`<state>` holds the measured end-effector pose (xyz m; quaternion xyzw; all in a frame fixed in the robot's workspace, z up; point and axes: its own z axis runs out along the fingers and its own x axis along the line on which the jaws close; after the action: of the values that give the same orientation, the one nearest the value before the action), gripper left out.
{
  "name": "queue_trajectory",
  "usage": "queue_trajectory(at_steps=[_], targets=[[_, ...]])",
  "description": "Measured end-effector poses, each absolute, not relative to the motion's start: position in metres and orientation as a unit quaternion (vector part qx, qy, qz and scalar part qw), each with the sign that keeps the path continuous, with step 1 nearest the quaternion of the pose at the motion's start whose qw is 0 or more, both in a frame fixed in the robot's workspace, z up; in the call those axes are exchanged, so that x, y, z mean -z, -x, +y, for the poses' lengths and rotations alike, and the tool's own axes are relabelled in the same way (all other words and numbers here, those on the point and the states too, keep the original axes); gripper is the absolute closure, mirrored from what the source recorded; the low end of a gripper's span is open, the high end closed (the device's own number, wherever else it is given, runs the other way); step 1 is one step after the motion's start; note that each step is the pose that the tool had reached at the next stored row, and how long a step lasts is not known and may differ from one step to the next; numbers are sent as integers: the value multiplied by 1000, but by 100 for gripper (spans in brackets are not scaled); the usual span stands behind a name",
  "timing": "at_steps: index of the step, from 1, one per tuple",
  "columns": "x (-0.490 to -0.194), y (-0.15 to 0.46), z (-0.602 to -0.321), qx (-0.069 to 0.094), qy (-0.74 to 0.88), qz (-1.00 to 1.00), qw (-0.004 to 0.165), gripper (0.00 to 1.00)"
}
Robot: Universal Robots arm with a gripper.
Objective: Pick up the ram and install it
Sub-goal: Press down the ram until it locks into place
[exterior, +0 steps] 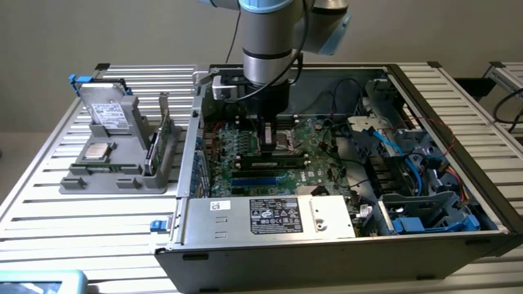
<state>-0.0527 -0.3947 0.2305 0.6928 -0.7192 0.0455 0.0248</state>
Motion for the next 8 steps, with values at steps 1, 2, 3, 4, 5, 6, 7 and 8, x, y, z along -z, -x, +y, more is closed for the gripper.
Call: queue_trajectory(at_steps=[1,2,3,4,5,6,7,8], targets=[[-230,53,-394,-45,-693,-719,25,89],[-230,53,-394,-45,-693,-719,25,89],[-230,53,-394,-45,-693,-719,25,89],[-229,53,-394,-45,-693,-719,25,89],[-229,53,-394,-46,-693,-719,25,89],[-229,53,-394,-46,-693,-719,25,89],[-229,53,-394,-46,-693,-719,25,89],[-228,53,-394,-45,-693,-719,25,89]])
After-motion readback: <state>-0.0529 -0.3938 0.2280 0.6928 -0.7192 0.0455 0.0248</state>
